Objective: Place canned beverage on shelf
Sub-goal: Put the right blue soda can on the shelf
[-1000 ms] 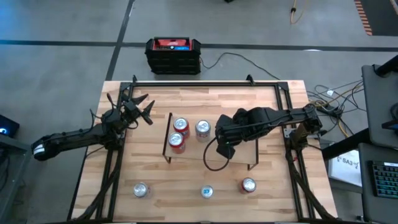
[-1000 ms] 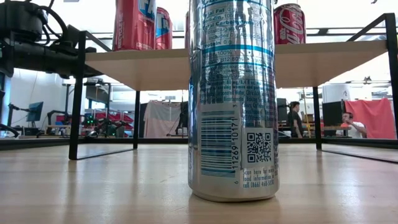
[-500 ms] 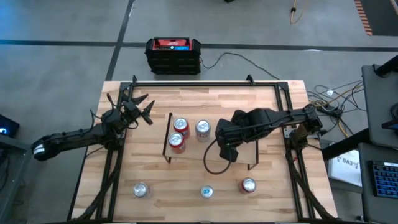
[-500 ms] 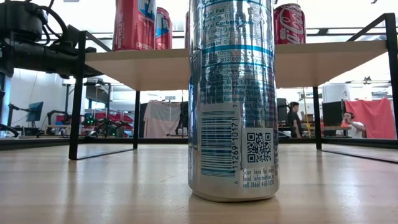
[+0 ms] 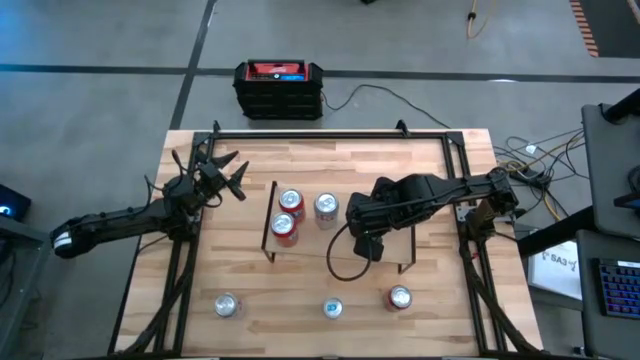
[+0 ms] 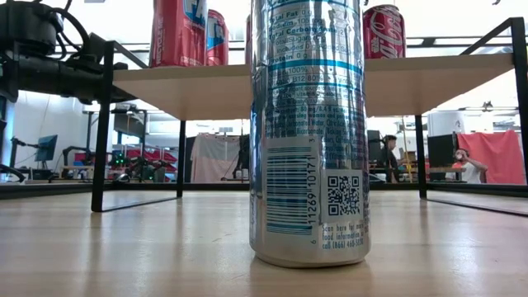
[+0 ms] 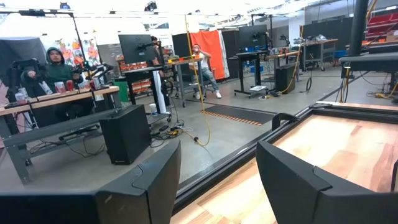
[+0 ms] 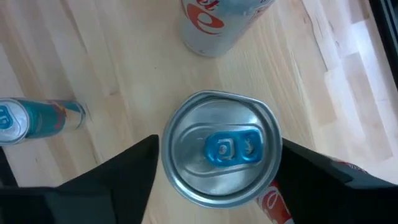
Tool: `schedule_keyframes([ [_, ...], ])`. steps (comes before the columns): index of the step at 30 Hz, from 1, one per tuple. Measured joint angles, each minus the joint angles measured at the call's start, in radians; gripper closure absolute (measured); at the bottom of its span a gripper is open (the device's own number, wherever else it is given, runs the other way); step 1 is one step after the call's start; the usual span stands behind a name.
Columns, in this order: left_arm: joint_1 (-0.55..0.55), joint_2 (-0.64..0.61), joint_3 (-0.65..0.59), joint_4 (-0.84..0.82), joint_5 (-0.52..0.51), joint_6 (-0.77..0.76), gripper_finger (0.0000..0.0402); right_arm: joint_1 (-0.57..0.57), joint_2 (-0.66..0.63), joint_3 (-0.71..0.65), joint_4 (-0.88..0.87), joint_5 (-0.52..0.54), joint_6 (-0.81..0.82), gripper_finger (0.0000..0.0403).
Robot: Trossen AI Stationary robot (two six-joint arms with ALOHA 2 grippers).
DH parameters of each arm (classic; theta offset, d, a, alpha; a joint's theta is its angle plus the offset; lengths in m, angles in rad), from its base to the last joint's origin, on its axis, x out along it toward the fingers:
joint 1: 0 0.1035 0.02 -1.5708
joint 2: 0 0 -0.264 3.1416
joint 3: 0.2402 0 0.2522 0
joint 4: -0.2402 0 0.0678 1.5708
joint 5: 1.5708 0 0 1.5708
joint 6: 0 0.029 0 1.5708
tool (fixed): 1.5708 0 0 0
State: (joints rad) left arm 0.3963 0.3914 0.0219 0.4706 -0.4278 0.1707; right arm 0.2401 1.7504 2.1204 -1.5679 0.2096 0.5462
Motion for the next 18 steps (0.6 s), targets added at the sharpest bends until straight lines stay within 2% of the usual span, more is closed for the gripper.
schedule_keyframes([
  [7,0.000,0.000,0.000,0.000,0.000,0.000,0.0207,0.000,0.000,0.000,0.002,0.001,0.045,0.0173],
  [18,0.000,0.000,0.000,0.000,0.000,0.000,0.0207,0.000,0.002,-0.001,-0.005,0.062,0.218,0.0147],
])
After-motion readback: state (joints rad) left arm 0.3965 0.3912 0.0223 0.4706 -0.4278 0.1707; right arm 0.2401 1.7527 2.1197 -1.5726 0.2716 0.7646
